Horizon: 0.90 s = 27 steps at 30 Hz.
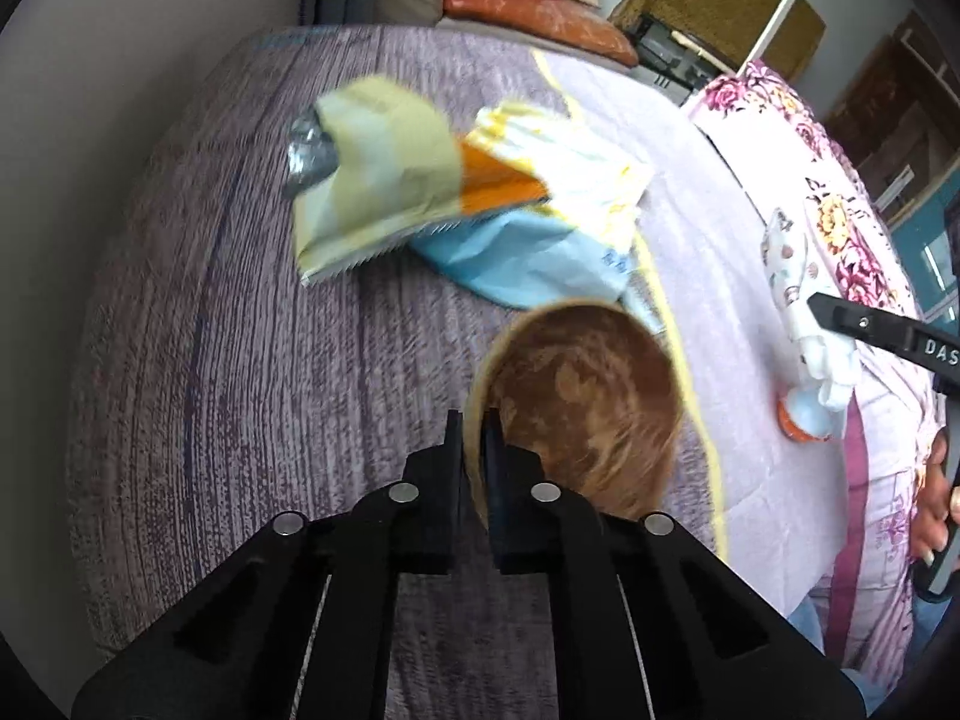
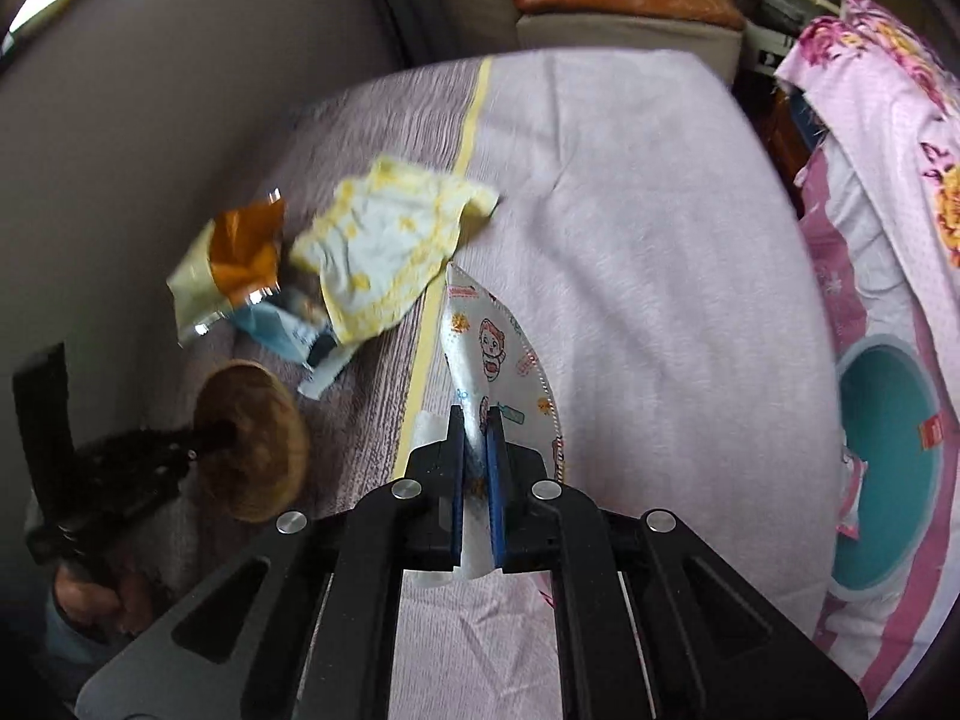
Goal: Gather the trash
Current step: 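Lift the wooden bowl and printed wipe and carry them toward the teal bin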
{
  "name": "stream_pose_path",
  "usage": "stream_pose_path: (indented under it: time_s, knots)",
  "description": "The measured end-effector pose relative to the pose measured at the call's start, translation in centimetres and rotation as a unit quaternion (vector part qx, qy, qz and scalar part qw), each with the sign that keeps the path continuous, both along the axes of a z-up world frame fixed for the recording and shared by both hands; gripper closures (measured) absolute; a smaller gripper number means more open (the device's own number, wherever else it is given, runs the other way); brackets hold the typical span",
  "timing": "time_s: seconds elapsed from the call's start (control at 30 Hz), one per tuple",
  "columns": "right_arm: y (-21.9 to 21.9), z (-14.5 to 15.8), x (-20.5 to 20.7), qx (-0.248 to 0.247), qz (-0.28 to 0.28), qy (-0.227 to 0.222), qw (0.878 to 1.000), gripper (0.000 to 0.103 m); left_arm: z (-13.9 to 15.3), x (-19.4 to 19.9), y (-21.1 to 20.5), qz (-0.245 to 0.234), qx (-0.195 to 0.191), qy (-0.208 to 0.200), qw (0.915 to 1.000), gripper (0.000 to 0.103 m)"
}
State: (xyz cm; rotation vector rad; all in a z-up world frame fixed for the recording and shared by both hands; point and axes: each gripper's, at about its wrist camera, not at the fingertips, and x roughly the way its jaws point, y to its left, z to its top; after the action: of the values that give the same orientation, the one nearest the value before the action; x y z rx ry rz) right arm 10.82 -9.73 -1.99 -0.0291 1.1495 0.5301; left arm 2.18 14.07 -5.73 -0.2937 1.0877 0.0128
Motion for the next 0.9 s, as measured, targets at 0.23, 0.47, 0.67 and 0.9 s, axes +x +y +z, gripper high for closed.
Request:
stream_pose_path:
  time_s: [0.23,0.47,0.67,0.9]
  knots:
    - [-4.0,2.9,-0.1,0.039,-0.023,-0.035,0.998,0.097,2.6,0.3,-2.8,-0.009,0.031,-0.018,0.9993,0.096]
    - [-9.5,4.2,0.2,0.067,-0.061,-0.053,0.995,0.097,5.2,2.6,-7.1,-0.039,0.051,-0.037,0.9973,0.096]
    - [-14.7,4.4,0.2,0.068,-0.107,-0.067,0.99,0.097,6.9,7.0,-15.0,-0.1,0.059,-0.056,0.9916,0.096]
    - [-22.6,4.0,0.1,0.068,-0.179,-0.077,0.979,0.097,6.4,10.6,-24.6,-0.179,0.053,-0.058,0.9807,0.096]
